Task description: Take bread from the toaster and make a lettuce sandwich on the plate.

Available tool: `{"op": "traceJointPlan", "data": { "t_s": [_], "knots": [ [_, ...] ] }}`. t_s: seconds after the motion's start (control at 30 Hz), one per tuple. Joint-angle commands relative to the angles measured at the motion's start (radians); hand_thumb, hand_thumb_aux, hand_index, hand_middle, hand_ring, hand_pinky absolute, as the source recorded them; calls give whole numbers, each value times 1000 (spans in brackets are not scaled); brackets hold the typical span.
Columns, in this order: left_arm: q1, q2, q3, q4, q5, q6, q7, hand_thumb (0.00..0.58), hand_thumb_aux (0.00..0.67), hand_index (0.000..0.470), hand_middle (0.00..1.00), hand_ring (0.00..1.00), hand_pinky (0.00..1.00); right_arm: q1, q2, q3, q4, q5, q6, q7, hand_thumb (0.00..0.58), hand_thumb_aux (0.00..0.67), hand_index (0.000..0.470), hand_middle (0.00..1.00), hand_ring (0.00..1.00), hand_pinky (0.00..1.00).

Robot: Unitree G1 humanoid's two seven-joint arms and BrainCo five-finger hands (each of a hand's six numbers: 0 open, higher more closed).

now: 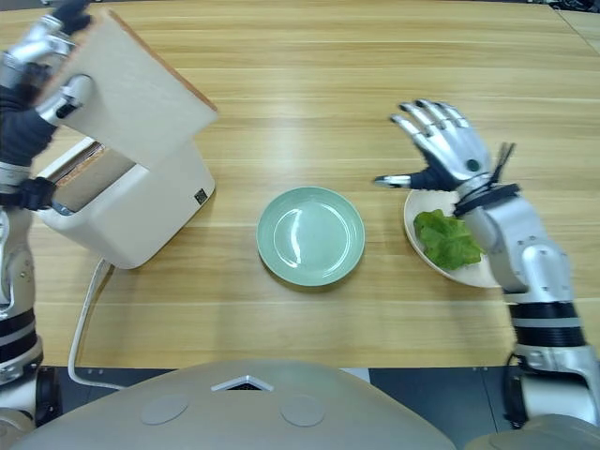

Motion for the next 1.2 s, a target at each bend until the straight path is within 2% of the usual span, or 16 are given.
{"op": "traceJointPlan", "data": {
  "t_s": [0.03, 0.2, 0.37, 0.5, 0.63, 0.73, 0.77, 0.8, 0.83, 0.87, 0.9, 1.0, 1.07, 1.1, 1.2],
  "knots": [
    [24, -46, -162, -8, 12, 93, -44, 580, 670, 470, 0, 0, 0, 85, -72, -12, 94, 24, 75, 135, 0, 0, 0, 0, 0, 0],
    [-10, -129, -349, 82, 119, 117, -48, 580, 670, 470, 0, 0, 0, 185, -118, -33, 148, 106, 118, 246, 0, 0, 0, 0, 0, 0],
    [-76, -231, -527, 291, 249, 88, -61, 580, 670, 470, 0, 0, 0, 211, -131, 0, 149, 140, 115, 281, 0, 0, 0, 0, 0, 0],
    [-81, -236, -610, 410, 353, 63, -81, 580, 670, 470, 0, 0, 0, 217, -137, 18, 155, 156, 111, 288, 0, 0, 0, 0, 0, 0],
    [-83, -240, -615, 446, 385, 54, -98, 580, 670, 470, 0, 0, 0, 219, -140, 37, 150, 165, 107, 284, 0, 0, 0, 0, 0, 0],
    [-77, -226, -658, 476, 439, 24, -115, 580, 670, 470, 0, 0, 0, 192, -137, 64, 154, 152, 93, 260, 75, 45, 31, 0, 0, 0],
    [-74, -226, -669, 484, 458, 12, -115, 580, 670, 470, 0, 0, 0, 183, -137, 73, 156, 148, 89, 252, 172, 108, 76, 0, 0, 0],
    [-72, -227, -675, 486, 470, 4, -115, 572, 594, 417, 0, 0, 0, 176, -138, 81, 160, 146, 85, 244, 209, 134, 94, 0, 0, 0],
    [-72, -231, -673, 485, 474, 1, -115, 511, 439, 308, 0, 0, 0, 170, -139, 88, 164, 144, 81, 236, 349, 247, 173, 0, 0, 0],
    [-74, -234, -666, 483, 473, 1, -115, 432, 331, 232, 0, 0, 0, 163, -140, 94, 170, 142, 79, 228, 441, 342, 240, 0, 0, 0],
    [-77, -235, -658, 481, 472, -1, -112, 0, 0, 0, 0, 0, 0, 155, -141, 102, 176, 138, 73, 216, 466, 373, 262, 0, 0, 0],
    [-84, -235, -635, 474, 466, -4, -107, 0, 0, 0, 0, 0, 0, 140, -144, 119, 190, 131, 64, 193, 552, 523, 367, 0, 0, 0],
    [-86, -238, -621, 457, 464, -8, -101, 0, 0, 0, 0, 0, 0, 135, -146, 126, 195, 129, 61, 182, 569, 578, 405, 0, 0, 0],
    [-88, -242, -609, 443, 458, -7, -96, 0, 0, 0, 0, 0, 0, 133, -147, 129, 197, 127, 60, 175, 580, 652, 457, 0, 0, 0],
    [-92, -243, -565, 372, 441, 8, -80, 0, 0, 0, 0, 0, 0, 127, -150, 131, 197, 121, 56, 153, 580, 670, 470, 0, 0, 0]
  ]
}}
